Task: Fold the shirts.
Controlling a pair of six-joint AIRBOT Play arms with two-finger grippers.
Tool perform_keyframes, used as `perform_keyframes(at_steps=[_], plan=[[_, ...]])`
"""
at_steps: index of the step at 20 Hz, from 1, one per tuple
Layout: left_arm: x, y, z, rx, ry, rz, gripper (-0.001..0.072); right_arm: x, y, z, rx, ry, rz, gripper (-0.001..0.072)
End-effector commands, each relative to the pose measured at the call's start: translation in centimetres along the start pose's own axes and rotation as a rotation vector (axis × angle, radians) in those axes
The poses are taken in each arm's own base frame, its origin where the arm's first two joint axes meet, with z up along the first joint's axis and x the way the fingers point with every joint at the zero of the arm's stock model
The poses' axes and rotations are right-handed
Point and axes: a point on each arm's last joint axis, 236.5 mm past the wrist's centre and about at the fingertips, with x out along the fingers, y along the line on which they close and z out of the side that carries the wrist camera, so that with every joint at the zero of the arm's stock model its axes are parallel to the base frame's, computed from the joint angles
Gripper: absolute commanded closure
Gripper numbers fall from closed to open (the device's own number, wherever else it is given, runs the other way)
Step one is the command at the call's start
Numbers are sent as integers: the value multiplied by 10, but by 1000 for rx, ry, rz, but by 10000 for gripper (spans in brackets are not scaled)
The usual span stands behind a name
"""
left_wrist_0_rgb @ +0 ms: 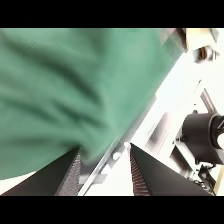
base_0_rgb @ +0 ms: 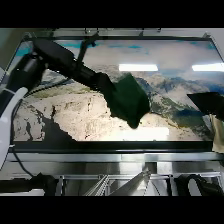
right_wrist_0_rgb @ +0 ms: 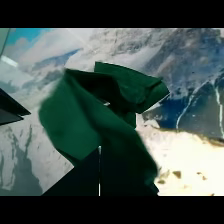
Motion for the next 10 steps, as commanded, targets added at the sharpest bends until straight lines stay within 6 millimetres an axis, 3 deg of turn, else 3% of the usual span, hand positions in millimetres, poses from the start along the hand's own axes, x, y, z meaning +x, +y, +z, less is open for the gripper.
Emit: perform_keyframes(at_steps=[1,2,3,4,7,10], plan=[[17,7,-7,-23,79,-29,395,0,0,-1,1,4,0,678],[10,9,-10,-28,93,-32,389,0,0,-1,1,4,-1,558],[4,12,-14,-36,105,-35,206,0,0,-1,0,3,-1,335],[-4,15,-18,-53,118,-37,-12,0,-1,0,1,2,-2,226],[-24,26,-30,-109,150,-43,-12,1,-4,0,-1,5,-9,229],[-34,34,-40,-142,173,-50,-12,16,-19,-5,21,61,-18,229]])
